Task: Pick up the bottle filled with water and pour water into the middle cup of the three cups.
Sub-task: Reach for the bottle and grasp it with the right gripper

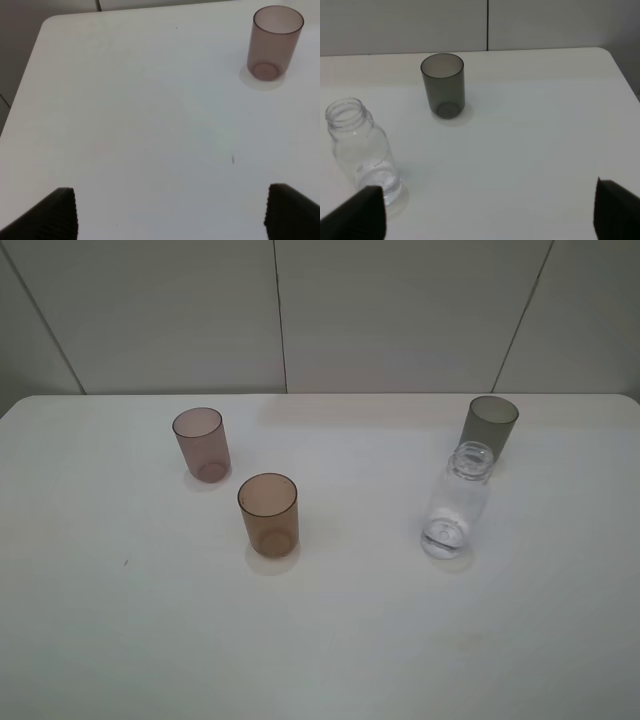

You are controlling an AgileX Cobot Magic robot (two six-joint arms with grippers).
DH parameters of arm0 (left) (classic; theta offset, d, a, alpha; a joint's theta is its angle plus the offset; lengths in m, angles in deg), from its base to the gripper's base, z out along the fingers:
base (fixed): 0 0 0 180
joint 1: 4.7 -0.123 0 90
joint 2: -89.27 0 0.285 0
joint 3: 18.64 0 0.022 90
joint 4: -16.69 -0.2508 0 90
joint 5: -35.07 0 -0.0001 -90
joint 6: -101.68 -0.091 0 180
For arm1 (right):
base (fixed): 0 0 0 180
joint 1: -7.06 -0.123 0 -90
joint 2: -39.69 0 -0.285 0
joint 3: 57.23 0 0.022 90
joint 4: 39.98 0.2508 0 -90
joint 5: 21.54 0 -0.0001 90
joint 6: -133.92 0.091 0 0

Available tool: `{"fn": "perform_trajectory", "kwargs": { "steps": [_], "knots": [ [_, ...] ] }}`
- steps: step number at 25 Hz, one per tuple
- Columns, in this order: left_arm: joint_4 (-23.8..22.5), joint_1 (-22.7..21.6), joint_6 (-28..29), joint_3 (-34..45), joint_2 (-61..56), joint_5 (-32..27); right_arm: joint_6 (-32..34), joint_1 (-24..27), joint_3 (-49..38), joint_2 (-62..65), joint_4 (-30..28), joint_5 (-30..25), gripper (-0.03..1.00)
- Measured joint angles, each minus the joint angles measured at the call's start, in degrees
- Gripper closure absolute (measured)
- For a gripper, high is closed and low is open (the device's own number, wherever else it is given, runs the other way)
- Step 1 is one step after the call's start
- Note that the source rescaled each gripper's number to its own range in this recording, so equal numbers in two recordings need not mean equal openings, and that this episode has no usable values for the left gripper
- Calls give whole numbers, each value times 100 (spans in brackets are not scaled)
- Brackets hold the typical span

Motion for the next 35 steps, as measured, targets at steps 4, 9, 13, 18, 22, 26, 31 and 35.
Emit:
{"fn": "perform_trajectory", "kwargs": {
  "steps": [4,9,13,18,22,26,31,35],
  "knots": [
    [0,0,0,0,0,0,0,0,0,0,0,0,16],
    [0,0,0,0,0,0,0,0,0,0,0,0,16],
    [0,0,0,0,0,0,0,0,0,0,0,0,16],
    [0,0,0,0,0,0,0,-88,0,0,0,0,16],
    [0,0,0,0,0,0,0,-88,0,0,0,0,16],
    [0,0,0,0,0,0,0,-88,0,0,0,0,16],
    [0,0,0,0,0,0,0,-88,0,0,0,0,16],
    [0,0,0,0,0,0,0,-88,0,0,0,0,16]
  ]
}}
